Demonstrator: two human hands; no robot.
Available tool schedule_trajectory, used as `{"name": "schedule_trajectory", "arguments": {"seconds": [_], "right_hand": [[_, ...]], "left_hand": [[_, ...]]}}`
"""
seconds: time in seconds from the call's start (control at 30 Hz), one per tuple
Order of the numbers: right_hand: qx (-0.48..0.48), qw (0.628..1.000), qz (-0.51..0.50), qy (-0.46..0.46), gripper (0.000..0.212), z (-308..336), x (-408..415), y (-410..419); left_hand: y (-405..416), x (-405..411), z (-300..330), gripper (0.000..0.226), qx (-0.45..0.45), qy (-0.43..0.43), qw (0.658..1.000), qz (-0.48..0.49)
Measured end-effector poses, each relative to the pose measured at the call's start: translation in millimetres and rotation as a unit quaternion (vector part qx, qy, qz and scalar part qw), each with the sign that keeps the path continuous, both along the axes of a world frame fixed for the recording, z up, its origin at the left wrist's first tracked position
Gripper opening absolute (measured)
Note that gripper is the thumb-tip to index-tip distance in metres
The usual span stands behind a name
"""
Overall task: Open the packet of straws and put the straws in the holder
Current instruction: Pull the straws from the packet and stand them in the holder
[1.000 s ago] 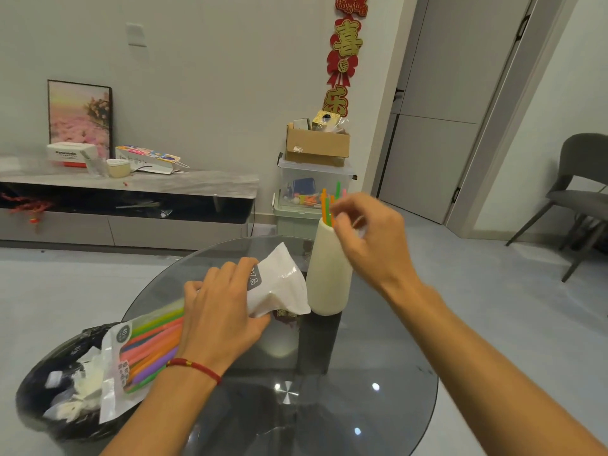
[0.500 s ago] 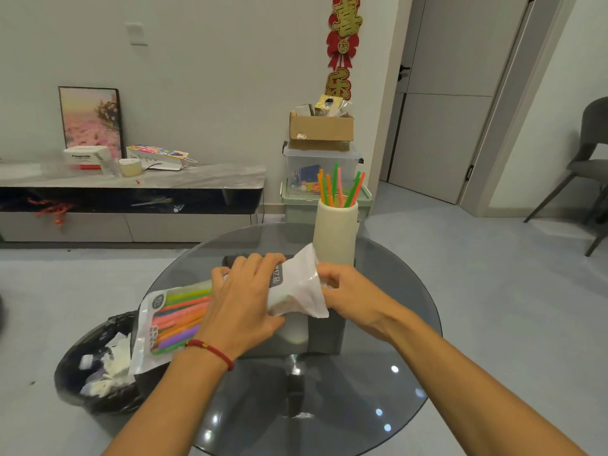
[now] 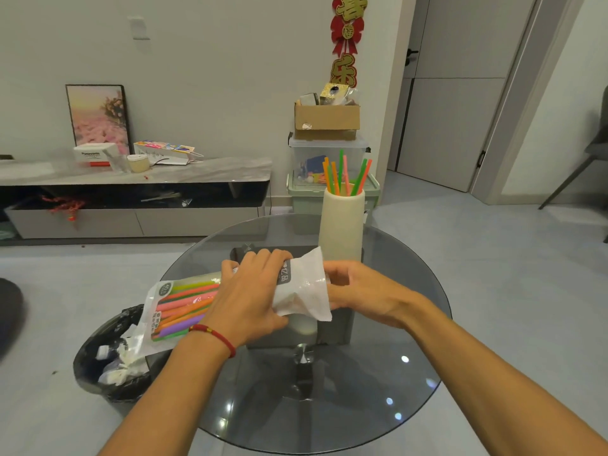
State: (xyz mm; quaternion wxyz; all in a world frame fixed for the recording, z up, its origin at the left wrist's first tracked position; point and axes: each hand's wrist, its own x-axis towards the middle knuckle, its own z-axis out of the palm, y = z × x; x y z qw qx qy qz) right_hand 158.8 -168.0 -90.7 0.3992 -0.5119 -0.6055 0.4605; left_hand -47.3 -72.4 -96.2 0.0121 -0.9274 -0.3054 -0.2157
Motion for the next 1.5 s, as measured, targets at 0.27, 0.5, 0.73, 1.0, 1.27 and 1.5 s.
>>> {"name": "schedule_trajectory", "arguments": {"seconds": [0.27, 0.5, 0.73, 1.0, 1.27, 1.5], "right_hand": [[0.103, 0.972, -0.102, -0.182, 0.016, -14.3, -17.0, 5.5], [0.139, 0.962, -0.113, -0.205, 0.052, -3.6, -19.0, 4.7], [0.096, 0.976, -0.162, -0.105, 0.017, 2.9, 10.4, -8.5], [0.094, 0.979, -0.183, -0.002, 0.023, -1.3, 2.4, -14.3], [0.116, 0.965, -0.232, 0.044, 0.011, 0.9, 20.1, -17.6], [0.103, 0.937, -0.241, 0.231, 0.062, -1.2, 40.8, -22.2]], "left_hand": [[1.0, -0.1, -3.5, 0.075, -0.042, 0.012, 0.999, -0.017], [0.2, -1.6, -1.0, 0.072, -0.108, -0.017, 0.994, -0.011], [10.3, -10.1, -0.9, 0.068, -0.096, 0.013, 0.995, 0.034], [2.3, -1.8, 1.5, 0.049, -0.100, 0.015, 0.994, 0.037], [3.0, -8.1, 1.2, 0.048, -0.117, 0.006, 0.992, 0.044], [1.6, -5.5, 2.8, 0.041, -0.113, 0.000, 0.993, 0.045]]}}
